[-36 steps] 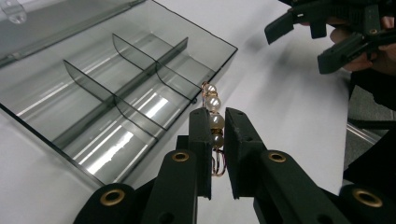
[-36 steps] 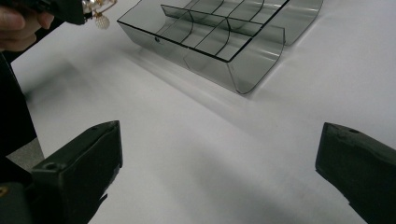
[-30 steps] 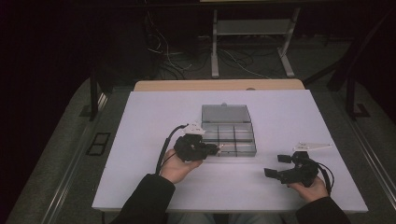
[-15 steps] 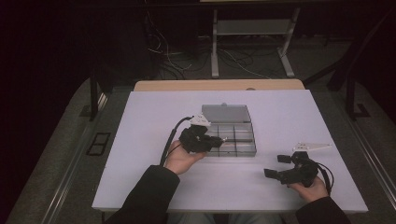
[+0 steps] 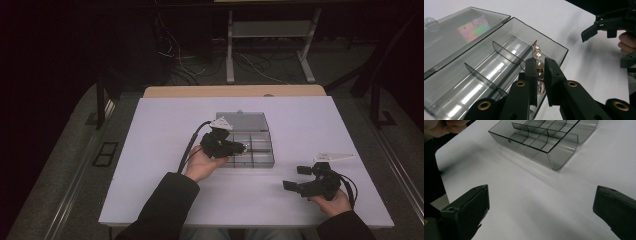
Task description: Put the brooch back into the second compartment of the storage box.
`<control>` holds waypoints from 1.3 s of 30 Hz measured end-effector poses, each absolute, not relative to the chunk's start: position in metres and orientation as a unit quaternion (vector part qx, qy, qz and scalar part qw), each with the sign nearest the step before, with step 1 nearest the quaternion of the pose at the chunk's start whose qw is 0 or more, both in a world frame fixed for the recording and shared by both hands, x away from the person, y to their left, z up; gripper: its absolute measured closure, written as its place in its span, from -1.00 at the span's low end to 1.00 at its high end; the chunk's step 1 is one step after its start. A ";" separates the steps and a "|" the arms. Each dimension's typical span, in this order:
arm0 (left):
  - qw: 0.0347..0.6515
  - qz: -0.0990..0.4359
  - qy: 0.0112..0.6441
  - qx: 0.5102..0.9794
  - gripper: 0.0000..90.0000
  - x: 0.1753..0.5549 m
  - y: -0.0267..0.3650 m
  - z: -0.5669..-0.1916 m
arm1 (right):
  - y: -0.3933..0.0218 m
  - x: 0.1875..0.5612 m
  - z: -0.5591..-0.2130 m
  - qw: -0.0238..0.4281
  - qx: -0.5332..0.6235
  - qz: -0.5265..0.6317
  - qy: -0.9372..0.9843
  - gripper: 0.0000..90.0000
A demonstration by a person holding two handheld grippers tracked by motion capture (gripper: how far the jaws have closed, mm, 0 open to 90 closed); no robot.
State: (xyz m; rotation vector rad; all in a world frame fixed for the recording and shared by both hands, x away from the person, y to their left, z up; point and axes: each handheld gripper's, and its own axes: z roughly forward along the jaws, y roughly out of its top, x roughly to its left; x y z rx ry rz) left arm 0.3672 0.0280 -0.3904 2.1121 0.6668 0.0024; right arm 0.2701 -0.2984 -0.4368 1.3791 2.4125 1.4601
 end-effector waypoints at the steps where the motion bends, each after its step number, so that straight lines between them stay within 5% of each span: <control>1: 0.447 0.000 0.269 0.853 0.78 0.369 0.027 -0.392 | -0.298 0.270 -0.437 0.001 0.439 0.466 0.768 -0.99; 39: 0.402 -0.021 0.284 0.870 0.77 0.385 0.013 -0.426 | -0.299 0.271 -0.437 0.002 0.438 0.467 0.768 -0.99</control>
